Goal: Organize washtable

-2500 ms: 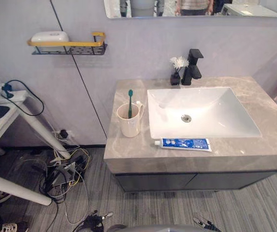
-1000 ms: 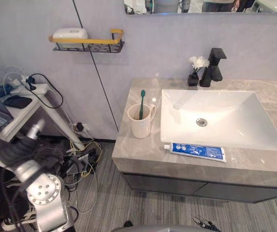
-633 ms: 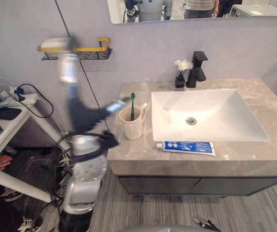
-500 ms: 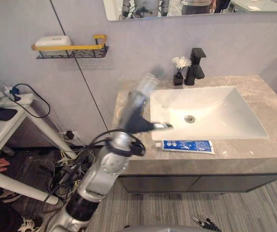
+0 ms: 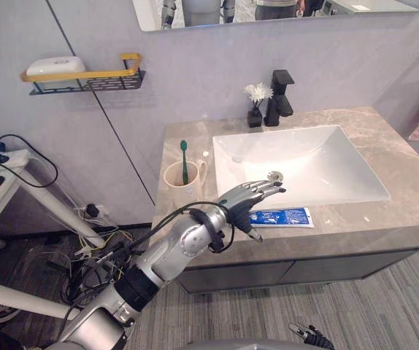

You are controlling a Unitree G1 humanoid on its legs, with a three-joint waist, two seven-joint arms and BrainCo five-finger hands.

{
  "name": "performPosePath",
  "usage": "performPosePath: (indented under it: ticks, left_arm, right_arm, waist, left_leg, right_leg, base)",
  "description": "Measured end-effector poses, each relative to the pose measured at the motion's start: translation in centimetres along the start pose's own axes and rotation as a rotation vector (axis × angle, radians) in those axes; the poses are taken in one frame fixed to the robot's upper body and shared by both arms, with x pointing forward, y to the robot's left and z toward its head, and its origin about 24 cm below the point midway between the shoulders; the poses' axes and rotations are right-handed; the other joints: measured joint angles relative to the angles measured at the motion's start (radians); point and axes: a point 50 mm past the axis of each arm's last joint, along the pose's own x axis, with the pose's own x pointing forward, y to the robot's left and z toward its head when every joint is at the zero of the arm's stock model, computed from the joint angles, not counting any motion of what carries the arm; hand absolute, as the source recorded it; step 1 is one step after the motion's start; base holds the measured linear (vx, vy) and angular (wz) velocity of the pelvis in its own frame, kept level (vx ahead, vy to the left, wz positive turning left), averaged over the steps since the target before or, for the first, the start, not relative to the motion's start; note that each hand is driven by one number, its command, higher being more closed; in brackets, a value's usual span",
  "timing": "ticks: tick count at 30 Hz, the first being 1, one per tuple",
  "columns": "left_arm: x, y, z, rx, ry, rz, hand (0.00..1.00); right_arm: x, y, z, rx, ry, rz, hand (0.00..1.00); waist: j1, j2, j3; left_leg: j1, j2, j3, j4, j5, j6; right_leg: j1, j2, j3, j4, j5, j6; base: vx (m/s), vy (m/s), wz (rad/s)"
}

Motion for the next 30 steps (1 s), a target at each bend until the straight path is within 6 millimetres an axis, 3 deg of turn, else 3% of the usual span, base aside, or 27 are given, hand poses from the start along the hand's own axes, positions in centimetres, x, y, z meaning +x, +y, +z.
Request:
performPosePath:
  ticks: [12, 15, 18, 22, 30]
  left_arm:
    - [0.0, -1.4, -2.1, 0.051, 0.117, -0.058, 0.00]
    - [-1.0, -1.9, -4.3, 0.018, 0.213, -0.034, 0.00]
    - [-1.9, -2.5, -4.1, -0.010, 0.218, 0.013, 0.00]
    - [-1.3, -3.8, -2.9, 0.015, 0.178, -0.045, 0.00]
    - [-0.9, -3.9, -2.8, 0.009, 0.179, -0.059, 0.00]
  right_arm:
    - [0.1, 0.5, 0.5, 0.001, -0.019, 0.013, 0.00]
    - [0.2, 0.7, 1.0, 0.001, -0.031, 0.020, 0.00]
    - [0.1, 0.8, 0.7, 0.005, -0.023, 0.019, 0.00]
    - [0.1, 1.1, 0.5, 0.011, -0.024, 0.014, 0.00]
    - [0.1, 1.0, 0.5, 0.012, -0.022, 0.007, 0.00]
  waist:
    - [-0.004, -0.009, 0.034]
    - [-0.010, -0.016, 0.042]
    - [-0.019, -0.028, 0.049]
    - [-0.026, -0.027, 0.049]
    - [-0.030, -0.024, 0.049]
  left_leg:
    - [0.014, -0.001, 0.001, -0.019, 0.001, -0.001]
    - [0.017, -0.001, 0.001, -0.023, 0.001, -0.001]
    - [0.018, -0.001, 0.001, -0.023, 0.001, -0.001]
    - [0.018, -0.003, 0.005, -0.021, 0.001, 0.000]
    - [0.017, 0.000, 0.013, -0.024, 0.001, 0.000]
  right_leg:
    - [0.002, 0.001, 0.000, -0.001, 0.001, 0.000]
    - [0.002, 0.001, 0.000, -0.001, 0.001, 0.000]
    - [0.004, 0.001, -0.002, -0.001, 0.001, 0.000]
    - [0.004, -0.001, -0.001, -0.004, 0.001, 0.000]
    - [-0.001, 0.002, 0.003, -0.005, 0.001, 0.000]
  base:
    - [0.01, 0.001, -0.01]
    - [0.03, -0.001, -0.02]
    - [0.00, 0.000, 0.00]
    - [-0.01, 0.003, 0.00]
    - [0.00, 0.001, 0.00]
